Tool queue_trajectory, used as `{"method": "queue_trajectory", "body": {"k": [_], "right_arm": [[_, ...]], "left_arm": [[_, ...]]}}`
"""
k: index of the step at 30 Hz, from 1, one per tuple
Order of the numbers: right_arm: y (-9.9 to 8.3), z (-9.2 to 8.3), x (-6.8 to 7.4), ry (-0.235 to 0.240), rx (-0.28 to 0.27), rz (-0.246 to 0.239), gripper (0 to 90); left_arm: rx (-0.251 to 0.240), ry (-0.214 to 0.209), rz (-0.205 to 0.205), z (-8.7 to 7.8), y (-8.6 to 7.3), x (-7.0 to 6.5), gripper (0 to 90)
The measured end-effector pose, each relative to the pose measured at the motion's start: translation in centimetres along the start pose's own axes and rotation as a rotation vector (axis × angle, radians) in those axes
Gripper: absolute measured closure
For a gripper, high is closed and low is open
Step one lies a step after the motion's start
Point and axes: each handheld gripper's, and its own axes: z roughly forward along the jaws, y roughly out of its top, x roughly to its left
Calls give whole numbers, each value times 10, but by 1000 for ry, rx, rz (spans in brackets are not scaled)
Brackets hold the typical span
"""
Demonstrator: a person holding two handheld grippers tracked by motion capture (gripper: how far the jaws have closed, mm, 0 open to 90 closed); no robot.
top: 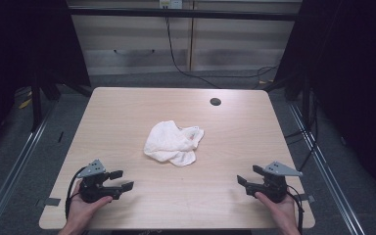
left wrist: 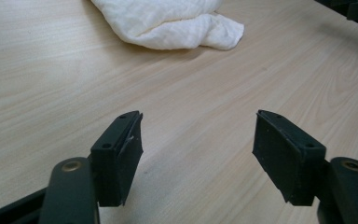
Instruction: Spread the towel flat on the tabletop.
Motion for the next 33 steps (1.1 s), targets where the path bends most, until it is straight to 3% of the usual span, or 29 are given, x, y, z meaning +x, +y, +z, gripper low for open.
{"method": "queue_trajectory", "body": {"k": [4,6,8,11,12,13,18,21,22,23,27,29,32,33], "right_arm": [[2,4,5,18,-1,-26,234],[3,10,8,15,37,-71,234],[3,18,16,45,64,-94,237],[6,20,20,65,62,-98,236],[9,21,21,67,65,-114,234],[12,21,21,70,67,-125,234],[23,27,24,121,51,-118,230],[30,37,29,153,62,-128,232],[37,44,31,169,66,-127,266],[42,47,31,159,62,-123,284],[59,58,32,167,37,-135,285],[76,69,32,215,37,-114,309],[84,77,34,234,41,-122,340],[88,86,40,250,71,-136,352]], "left_arm": [[-15,-7,-19,-1,0,2,377],[-25,15,-30,-1,0,4,382],[-18,6,-55,-1,0,5,370],[-48,-32,-83,-4,0,7,400],[-71,-31,-57,-6,0,7,416],[-71,-31,-57,-6,0,7,421],[-100,9,19,-10,1,2,501],[-99,-18,16,-11,3,2,485],[-73,-30,-12,-10,4,4,478],[-74,-35,-13,-10,5,5,471],[-56,-36,6,-10,6,5,419],[-38,-54,6,-10,7,7,343],[-36,-78,7,-11,6,7,338],[-39,-83,6,-11,6,8,353]]}}
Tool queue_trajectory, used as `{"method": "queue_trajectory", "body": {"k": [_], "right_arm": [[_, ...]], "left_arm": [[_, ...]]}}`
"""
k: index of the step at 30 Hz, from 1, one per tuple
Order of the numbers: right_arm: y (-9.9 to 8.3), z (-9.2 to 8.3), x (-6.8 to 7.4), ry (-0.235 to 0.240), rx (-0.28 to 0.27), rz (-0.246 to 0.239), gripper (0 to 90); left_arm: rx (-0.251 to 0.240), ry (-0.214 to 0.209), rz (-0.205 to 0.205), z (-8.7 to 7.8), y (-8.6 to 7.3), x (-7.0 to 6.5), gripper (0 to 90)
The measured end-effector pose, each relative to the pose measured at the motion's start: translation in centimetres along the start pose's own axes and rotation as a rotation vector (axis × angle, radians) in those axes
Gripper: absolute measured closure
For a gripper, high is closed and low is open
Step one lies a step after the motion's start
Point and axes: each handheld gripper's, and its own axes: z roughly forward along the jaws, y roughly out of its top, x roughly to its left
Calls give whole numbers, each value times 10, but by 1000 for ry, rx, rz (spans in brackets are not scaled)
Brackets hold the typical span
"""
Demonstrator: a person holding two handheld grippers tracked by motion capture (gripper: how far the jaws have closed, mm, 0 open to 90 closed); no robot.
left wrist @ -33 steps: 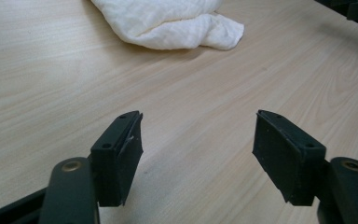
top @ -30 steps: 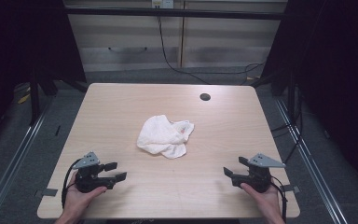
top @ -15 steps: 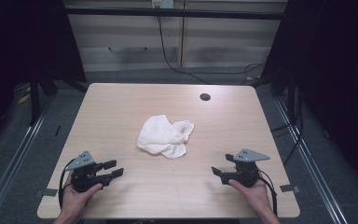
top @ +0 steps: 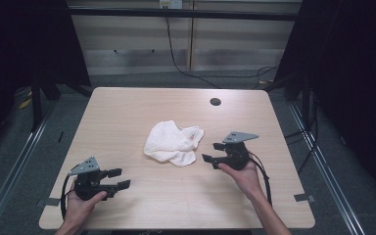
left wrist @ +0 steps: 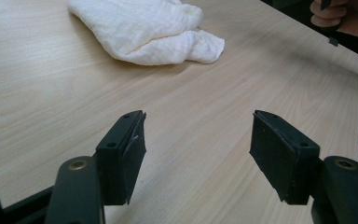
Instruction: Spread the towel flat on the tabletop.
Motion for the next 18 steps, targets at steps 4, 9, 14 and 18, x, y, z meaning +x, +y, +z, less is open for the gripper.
{"method": "queue_trajectory", "body": {"k": [4,9,14,18], "right_arm": [[10,20,0,55,42,-8,374],[25,37,-8,95,65,1,448],[42,57,-17,134,93,-4,491],[53,74,-23,178,136,4,529]], "left_arm": [[5,-2,0,1,0,1,318],[9,13,9,1,0,-1,267],[1,21,15,1,0,-2,250],[10,23,15,1,-1,-2,239]]}}
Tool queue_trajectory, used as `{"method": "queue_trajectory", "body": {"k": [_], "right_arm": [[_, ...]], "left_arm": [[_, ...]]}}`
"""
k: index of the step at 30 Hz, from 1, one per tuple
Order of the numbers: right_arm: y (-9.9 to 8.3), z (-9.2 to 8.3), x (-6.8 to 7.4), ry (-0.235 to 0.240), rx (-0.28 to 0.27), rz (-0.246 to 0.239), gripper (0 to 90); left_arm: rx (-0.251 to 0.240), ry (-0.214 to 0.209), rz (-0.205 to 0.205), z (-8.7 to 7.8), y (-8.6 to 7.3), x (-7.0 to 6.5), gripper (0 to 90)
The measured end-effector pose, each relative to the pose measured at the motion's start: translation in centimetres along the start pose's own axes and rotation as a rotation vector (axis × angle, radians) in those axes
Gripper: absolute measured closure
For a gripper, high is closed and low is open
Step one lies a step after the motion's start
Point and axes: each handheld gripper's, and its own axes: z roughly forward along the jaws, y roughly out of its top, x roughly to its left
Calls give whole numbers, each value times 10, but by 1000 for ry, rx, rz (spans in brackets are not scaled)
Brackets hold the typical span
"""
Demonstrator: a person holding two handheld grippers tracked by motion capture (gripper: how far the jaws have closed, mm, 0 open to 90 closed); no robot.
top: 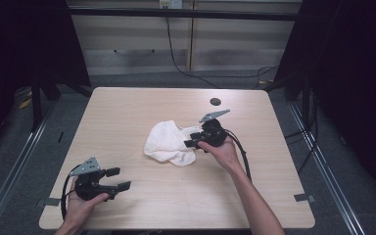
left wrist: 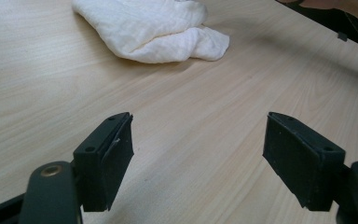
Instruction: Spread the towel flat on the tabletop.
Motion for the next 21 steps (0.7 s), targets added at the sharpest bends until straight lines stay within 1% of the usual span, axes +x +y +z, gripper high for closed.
{"method": "queue_trajectory", "body": {"k": [1,2,3,4,7,8,9,10,13,14,15,16,18,19,21], "right_arm": [[4,9,-3,-2,35,-10,522],[4,9,-3,-2,35,-10,522],[5,13,-3,-10,44,-10,518],[5,21,-5,-21,47,1,507],[4,26,-7,-26,38,15,506],[5,31,-11,-32,42,20,506],[5,31,-11,-32,42,20,506],[5,33,-13,-26,49,20,507],[6,40,-16,-44,72,29,534],[3,46,-16,-58,103,17,538],[3,46,-16,-58,103,17,538],[1,49,-17,-65,112,12,549],[-3,53,-18,-60,121,25,586],[-8,54,-20,-49,104,34,658],[-10,53,-20,-36,105,39,714]], "left_arm": [[2,-3,2,0,0,0,239],[4,-4,4,0,0,0,239],[4,-3,1,-1,0,0,244],[2,-1,-3,-1,0,0,300],[-2,2,-3,-2,-1,1,278],[-5,0,-6,-1,-1,1,271],[-5,0,-6,-1,-1,1,267],[-3,2,-3,-1,-1,1,267],[-4,10,-9,0,-1,1,262],[0,8,-6,0,-1,2,260],[4,10,-1,0,-1,2,260],[5,11,2,0,-1,2,259],[1,14,-2,-1,-2,2,258],[-3,15,-4,-1,-2,3,256],[-8,17,-12,-1,-2,3,256]]}}
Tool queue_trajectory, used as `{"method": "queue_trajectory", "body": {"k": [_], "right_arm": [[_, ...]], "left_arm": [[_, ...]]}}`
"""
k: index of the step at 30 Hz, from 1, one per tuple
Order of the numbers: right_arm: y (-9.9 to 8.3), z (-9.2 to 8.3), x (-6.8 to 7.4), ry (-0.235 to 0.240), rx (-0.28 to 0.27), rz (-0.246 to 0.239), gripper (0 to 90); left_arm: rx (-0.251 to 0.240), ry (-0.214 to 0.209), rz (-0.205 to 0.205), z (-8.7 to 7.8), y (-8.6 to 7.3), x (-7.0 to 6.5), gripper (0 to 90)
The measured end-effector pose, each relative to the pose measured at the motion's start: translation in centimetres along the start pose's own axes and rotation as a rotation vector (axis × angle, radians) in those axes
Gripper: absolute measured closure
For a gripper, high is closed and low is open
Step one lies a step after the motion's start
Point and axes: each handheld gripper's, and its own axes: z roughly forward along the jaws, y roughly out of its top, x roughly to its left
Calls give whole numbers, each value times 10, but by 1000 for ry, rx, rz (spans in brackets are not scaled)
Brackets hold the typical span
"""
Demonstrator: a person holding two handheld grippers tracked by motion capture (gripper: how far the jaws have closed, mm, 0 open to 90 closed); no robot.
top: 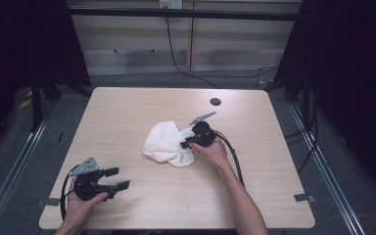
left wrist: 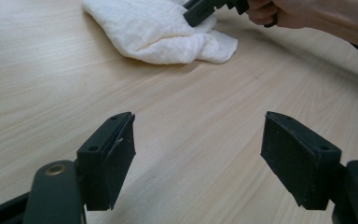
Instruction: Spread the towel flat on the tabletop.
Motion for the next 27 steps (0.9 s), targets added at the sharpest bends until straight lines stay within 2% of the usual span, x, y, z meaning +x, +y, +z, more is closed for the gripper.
{"method": "queue_trajectory", "body": {"k": [5,9,23,27], "right_arm": [[-6,-3,5,0,10,-16,819],[-12,-5,9,18,0,-18,834],[-37,-21,39,28,16,-90,842],[-48,-27,40,48,-12,-77,843]], "left_arm": [[-5,18,-1,0,0,1,246],[-3,15,-1,1,0,1,245],[0,5,-6,1,0,1,241],[1,6,-7,2,0,1,242]]}}
